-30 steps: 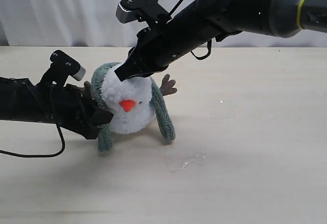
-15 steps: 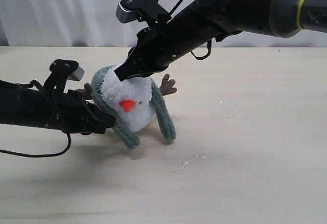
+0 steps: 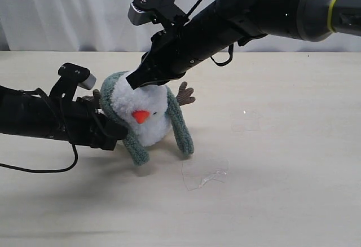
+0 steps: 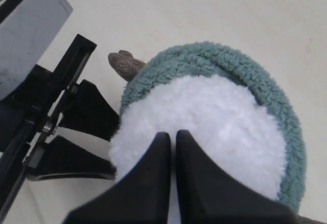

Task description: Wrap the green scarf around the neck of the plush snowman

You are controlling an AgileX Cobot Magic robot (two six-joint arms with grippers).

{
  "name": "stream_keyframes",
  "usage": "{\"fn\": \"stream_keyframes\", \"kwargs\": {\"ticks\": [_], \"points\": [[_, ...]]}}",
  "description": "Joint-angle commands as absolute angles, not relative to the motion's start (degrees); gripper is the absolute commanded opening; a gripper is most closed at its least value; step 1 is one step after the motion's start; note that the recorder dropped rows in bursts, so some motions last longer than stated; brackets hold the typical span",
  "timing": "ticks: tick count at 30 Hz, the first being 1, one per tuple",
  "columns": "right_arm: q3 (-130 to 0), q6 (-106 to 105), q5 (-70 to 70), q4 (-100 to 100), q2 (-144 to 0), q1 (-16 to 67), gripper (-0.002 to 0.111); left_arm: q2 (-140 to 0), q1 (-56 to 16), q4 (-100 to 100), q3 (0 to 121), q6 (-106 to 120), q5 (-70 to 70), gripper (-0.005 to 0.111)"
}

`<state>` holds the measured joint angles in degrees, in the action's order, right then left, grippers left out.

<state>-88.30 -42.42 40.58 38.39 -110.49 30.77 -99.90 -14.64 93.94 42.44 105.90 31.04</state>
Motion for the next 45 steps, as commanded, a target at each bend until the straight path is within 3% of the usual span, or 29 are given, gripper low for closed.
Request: {"fn": "stream_keyframes", "kwargs": {"ticks": [1,3,15,27,33,38,45], "points": [[-88.59,-41.72,40.56,38.51,-110.45,30.85,0.004,-97.93,-14.62,88.88,42.79,104.81,31.10,0.052],[-88.59,-41.61,40.56,38.51,-110.45,30.85,0.004,-96.72,-14.62,85.32,42.79,104.57,31.10,0.057],[-88.59,-41.56,40.56,38.51,-110.45,30.85,0.004,-82.89,-14.62,84.21,40.14,103.12,20.45,0.056],[-88.59,-41.15,40.56,38.51,-110.45,30.85,0.004,-82.46,-14.62,82.85,38.54,101.54,33.32,0.056],[-88.59,-41.15,40.56,38.51,-110.45,30.85,0.004,-82.32,-14.62,87.63,40.13,103.43,24.53,0.056],[-88.59,-41.15,40.66,38.51,-110.45,30.85,0.004,-82.32,-14.62,97.74,42.03,111.31,11.88,0.036],[-88.59,-41.15,40.90,38.51,-110.45,30.85,0.004,-82.55,-14.62,99.95,45.01,118.41,20.52,0.009]]}}
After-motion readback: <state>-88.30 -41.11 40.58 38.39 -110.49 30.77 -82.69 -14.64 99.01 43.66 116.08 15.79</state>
